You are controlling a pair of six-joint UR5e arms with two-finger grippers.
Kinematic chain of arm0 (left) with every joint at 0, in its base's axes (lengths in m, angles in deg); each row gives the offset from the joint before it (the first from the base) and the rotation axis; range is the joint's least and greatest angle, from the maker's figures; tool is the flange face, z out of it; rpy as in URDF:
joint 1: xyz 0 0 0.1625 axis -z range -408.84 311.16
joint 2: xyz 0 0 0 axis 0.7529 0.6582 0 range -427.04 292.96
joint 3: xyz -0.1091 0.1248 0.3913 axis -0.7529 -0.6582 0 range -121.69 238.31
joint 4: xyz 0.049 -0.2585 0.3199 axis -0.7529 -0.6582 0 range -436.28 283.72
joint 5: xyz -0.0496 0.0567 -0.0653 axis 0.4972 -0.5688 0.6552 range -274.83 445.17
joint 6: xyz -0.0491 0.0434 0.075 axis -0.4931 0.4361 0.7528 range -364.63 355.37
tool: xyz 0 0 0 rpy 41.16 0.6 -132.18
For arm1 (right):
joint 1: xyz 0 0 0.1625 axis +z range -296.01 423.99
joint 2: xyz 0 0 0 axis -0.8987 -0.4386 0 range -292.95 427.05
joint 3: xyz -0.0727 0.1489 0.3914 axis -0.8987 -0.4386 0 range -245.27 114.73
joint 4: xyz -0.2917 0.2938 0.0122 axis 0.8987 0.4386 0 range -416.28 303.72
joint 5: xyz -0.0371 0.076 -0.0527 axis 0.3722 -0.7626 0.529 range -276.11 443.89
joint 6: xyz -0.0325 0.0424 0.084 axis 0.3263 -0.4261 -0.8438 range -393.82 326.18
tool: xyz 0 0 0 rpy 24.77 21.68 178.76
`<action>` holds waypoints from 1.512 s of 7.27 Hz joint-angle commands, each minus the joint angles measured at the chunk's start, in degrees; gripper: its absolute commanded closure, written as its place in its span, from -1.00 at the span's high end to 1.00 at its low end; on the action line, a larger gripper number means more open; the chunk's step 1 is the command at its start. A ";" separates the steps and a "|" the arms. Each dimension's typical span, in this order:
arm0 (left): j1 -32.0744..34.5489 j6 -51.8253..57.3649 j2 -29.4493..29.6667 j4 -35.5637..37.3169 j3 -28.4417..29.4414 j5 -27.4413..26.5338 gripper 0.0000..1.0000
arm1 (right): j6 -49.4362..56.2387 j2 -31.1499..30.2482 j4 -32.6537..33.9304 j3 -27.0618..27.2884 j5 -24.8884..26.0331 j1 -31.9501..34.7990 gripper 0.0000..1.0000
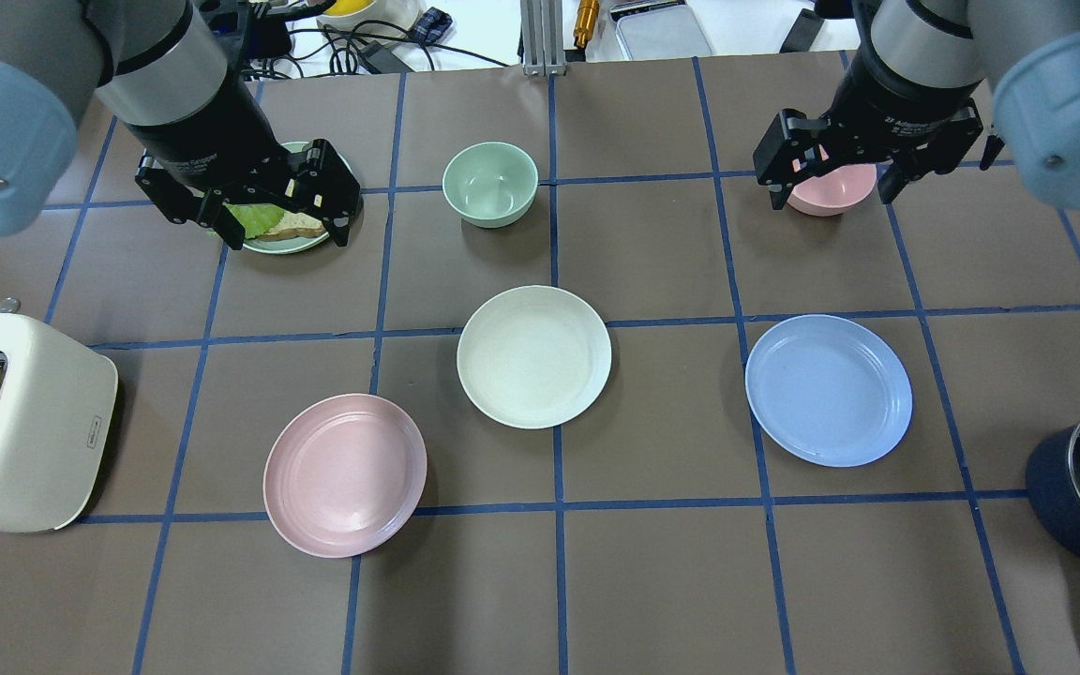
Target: Stack three plates with pink and blue
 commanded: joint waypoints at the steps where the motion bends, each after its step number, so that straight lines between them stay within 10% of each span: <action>1: -0.22 0.07 -0.15 -0.09 -0.04 0.04 1.00 | -0.02 -0.03 -0.05 0.01 -0.16 0.07 1.00; 6: -0.13 0.25 -0.42 -2.79 -0.04 -0.40 1.00 | 0.94 0.76 0.13 0.54 -0.78 -1.32 1.00; 11: 0.22 -0.19 1.76 -2.21 -2.13 -0.31 1.00 | 12.16 9.63 0.64 3.69 -0.78 -19.06 1.00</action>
